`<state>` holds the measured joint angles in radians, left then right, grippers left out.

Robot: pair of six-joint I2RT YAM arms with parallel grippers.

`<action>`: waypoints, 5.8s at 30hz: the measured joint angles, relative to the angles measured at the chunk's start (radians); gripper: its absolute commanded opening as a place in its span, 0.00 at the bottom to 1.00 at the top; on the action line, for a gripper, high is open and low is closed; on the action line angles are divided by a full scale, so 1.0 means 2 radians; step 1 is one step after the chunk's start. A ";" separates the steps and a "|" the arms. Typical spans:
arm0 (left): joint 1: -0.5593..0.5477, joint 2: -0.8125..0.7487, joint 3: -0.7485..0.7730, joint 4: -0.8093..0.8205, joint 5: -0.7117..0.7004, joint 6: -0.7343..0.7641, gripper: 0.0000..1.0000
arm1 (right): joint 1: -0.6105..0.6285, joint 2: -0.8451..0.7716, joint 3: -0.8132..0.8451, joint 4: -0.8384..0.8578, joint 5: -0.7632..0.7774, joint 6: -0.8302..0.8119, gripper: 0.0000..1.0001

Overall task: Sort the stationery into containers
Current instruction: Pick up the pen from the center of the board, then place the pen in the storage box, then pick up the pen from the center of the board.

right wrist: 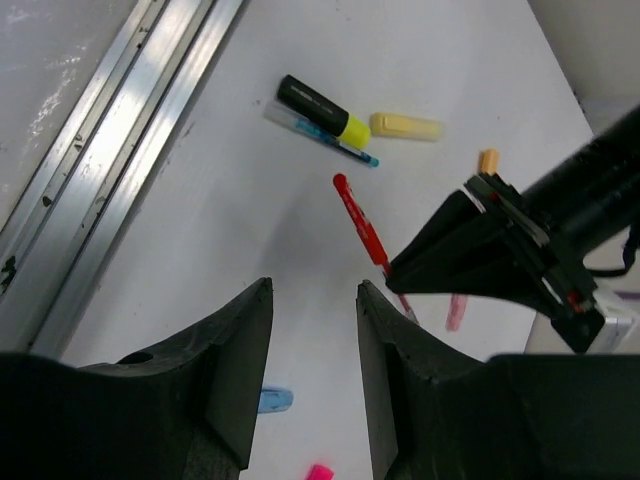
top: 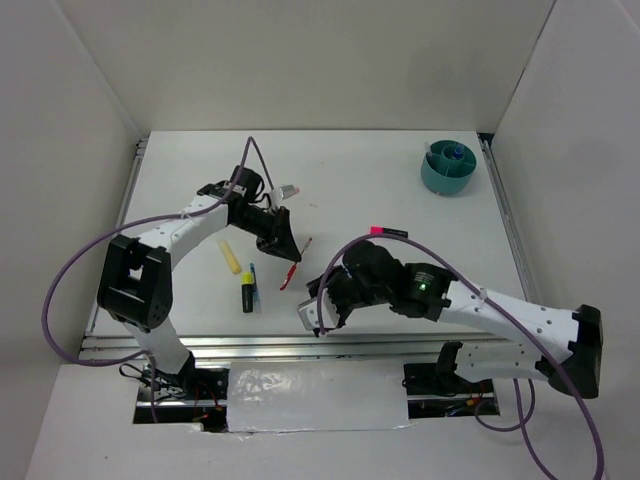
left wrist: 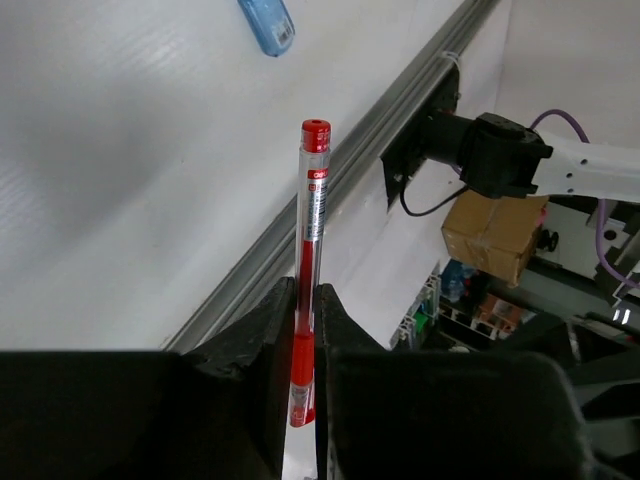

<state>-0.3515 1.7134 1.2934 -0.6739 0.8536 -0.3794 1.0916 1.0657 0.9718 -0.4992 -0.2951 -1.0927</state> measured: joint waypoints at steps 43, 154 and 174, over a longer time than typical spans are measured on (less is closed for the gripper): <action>0.018 -0.012 -0.007 0.010 -0.025 -0.048 0.99 | 0.038 0.196 0.077 0.052 0.105 -0.061 0.00; 0.100 -0.214 -0.155 -0.025 -0.150 0.574 0.62 | -0.554 0.237 0.220 0.115 -0.122 0.432 0.63; -0.004 -0.306 -0.337 0.103 -0.204 0.672 0.99 | -0.559 0.212 0.185 0.089 -0.134 0.444 0.62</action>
<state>-0.3603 1.1023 0.6201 -0.4683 0.4450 0.9646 -0.0269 1.4906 1.3411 -0.3210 -0.5632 -0.2047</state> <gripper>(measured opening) 0.993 0.625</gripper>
